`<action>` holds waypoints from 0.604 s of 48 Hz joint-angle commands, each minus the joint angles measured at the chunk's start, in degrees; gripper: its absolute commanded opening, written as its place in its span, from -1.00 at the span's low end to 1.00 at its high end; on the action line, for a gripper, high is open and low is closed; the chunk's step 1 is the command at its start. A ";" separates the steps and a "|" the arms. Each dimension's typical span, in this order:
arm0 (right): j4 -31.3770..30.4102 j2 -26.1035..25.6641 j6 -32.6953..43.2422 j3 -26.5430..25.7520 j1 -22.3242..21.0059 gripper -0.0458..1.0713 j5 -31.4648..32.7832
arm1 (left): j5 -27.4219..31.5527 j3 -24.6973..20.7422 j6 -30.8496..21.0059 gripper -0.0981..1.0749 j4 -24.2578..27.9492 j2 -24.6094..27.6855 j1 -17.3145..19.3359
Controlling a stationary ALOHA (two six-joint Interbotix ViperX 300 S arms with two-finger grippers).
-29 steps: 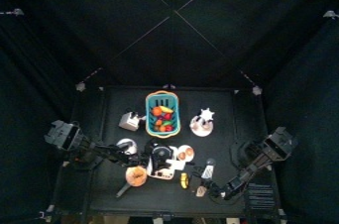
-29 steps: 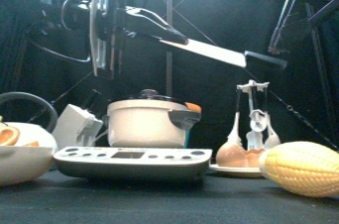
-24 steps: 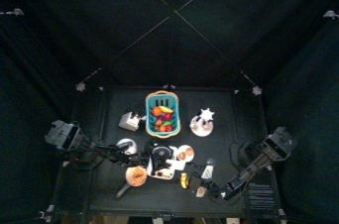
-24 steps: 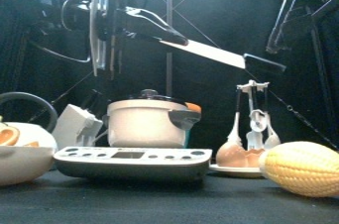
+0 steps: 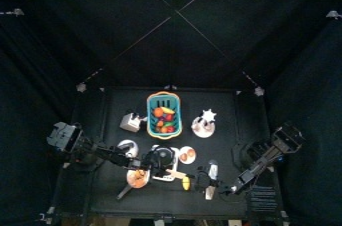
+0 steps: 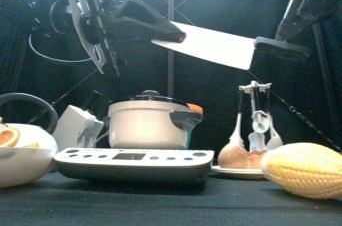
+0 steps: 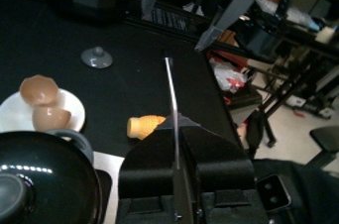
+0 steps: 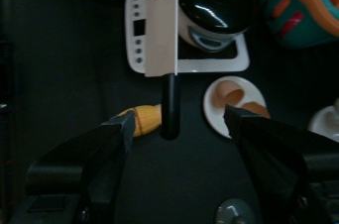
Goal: Readjust grip on cleaver
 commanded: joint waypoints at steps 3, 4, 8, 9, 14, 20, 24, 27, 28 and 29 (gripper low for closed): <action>-0.35 -3.16 1.85 1.49 -1.05 0.85 -4.31 | -5.98 -0.70 6.68 -0.24 -2.11 1.49 -0.44; -0.53 -3.25 2.11 1.67 -1.23 0.85 -4.57 | -6.68 -0.70 7.73 -0.24 -2.81 1.85 -0.62; -0.88 -3.69 2.99 2.37 -1.85 0.85 -4.83 | -9.67 -0.79 12.48 -0.24 -6.15 3.16 -1.85; -1.05 -3.87 3.08 2.46 -2.02 0.85 -4.83 | -10.28 -0.79 13.54 -0.24 -6.94 3.34 -2.11; -1.58 -4.31 3.60 3.43 -3.16 0.85 -5.01 | -12.74 -1.05 18.46 -0.24 -10.37 4.39 -4.04; -1.67 -4.48 3.96 3.78 -5.01 0.85 -5.10 | -13.54 -1.49 23.20 -0.24 -14.15 4.75 -6.06; -1.49 -4.66 3.96 4.22 -6.15 0.85 -5.10 | -13.80 -1.76 24.52 -0.24 -15.56 4.75 -6.77; -1.67 -4.92 3.96 4.66 -6.68 0.85 -5.19 | -13.80 -1.93 25.14 -0.24 -16.08 4.83 -7.38; -1.76 -5.01 3.96 4.75 -6.77 0.85 -5.36 | -13.80 -1.93 25.22 -0.24 -16.08 4.83 -7.47; -1.85 -5.10 3.96 4.92 -6.94 0.84 -5.45 | -13.80 -1.93 25.14 -0.24 -16.08 4.75 -7.56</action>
